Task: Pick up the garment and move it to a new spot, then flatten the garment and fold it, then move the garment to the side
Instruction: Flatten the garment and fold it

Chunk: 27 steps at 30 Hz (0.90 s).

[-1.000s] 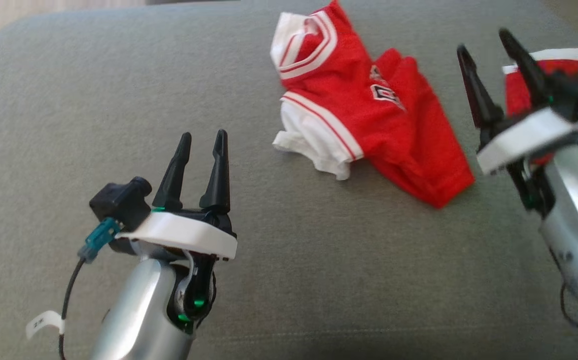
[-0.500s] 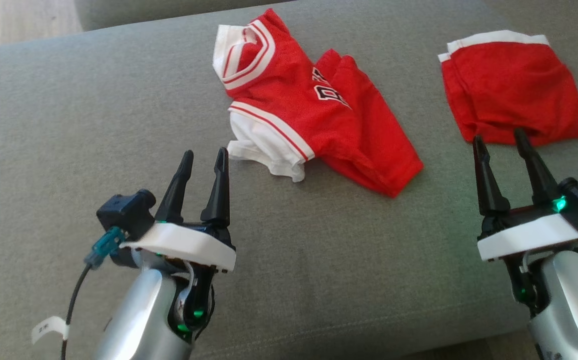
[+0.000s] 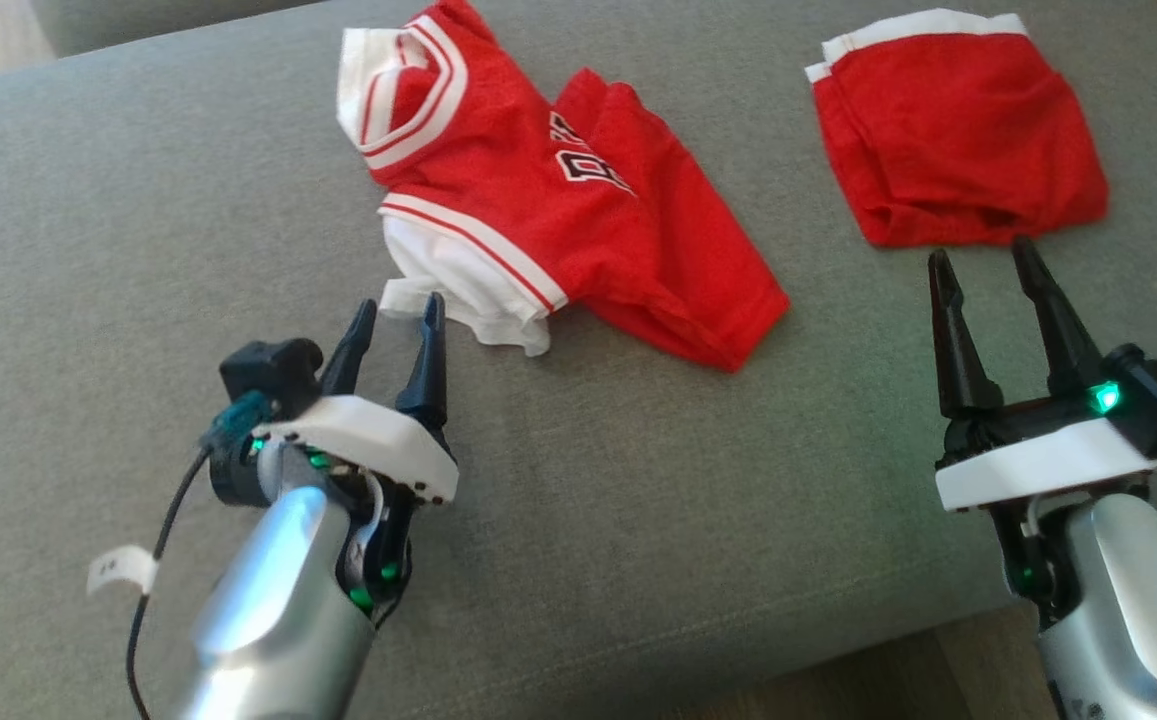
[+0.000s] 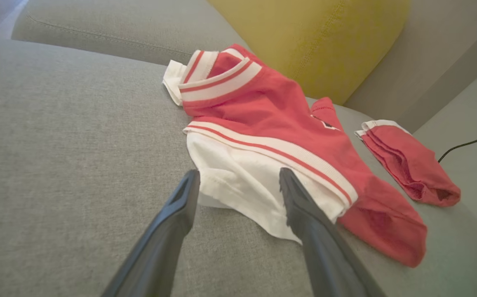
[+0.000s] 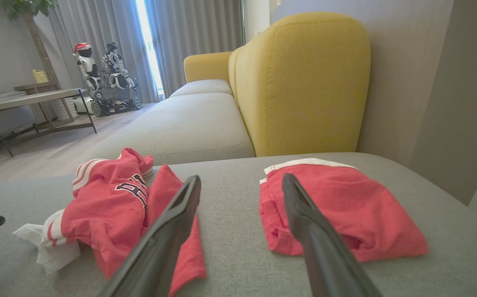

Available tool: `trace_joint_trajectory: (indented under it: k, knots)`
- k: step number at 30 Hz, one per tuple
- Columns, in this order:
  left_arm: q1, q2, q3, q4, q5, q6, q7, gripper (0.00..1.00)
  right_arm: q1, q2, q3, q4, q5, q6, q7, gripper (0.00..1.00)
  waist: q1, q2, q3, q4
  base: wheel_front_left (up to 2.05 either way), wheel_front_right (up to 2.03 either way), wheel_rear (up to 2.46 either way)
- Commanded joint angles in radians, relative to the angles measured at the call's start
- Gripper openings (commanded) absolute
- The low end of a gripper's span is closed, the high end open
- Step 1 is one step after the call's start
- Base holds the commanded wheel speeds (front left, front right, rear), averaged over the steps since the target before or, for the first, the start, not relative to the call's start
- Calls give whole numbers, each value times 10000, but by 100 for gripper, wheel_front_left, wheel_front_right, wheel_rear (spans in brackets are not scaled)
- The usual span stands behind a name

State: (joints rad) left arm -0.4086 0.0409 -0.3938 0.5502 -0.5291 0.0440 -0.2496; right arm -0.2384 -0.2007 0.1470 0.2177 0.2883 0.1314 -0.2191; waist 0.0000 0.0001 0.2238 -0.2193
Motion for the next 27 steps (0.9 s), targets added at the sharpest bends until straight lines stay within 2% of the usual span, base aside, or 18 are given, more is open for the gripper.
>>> trace_joint_trajectory:
  k: [1,8,13,14,15,19,27]
  knots:
    - [-522,93,254,8,110,46,-122,100,-85,-44,112,-357,-86,-7,-24,100,0,-1,77,-145,0,0,0]
    - [-1327,96,441,1502,429,268,-122,100,-142,36,67,-284,-54,-7,-62,100,0,-1,209,-463,0,0,0]
    - [-1547,95,436,2106,467,118,-122,99,-166,102,36,-226,-65,-7,-105,100,0,-1,331,-579,0,0,0]
    - [-1584,94,390,2214,422,76,-122,45,-170,110,37,-215,-70,-7,-112,100,0,-1,347,-583,0,0,0]
    - [-1623,94,346,2296,369,31,-122,0,-176,117,36,-203,-75,-7,-119,100,0,-1,360,-581,0,0,0]
    - [-1723,94,226,2352,198,-90,-122,0,-185,141,-13,-126,-91,-7,-144,100,0,-1,352,-494,0,0,0]
    - [-1495,94,577,1431,203,-92,-122,0,-181,95,0,48,-142,-7,-91,100,0,-1,219,-33,0,0,0]
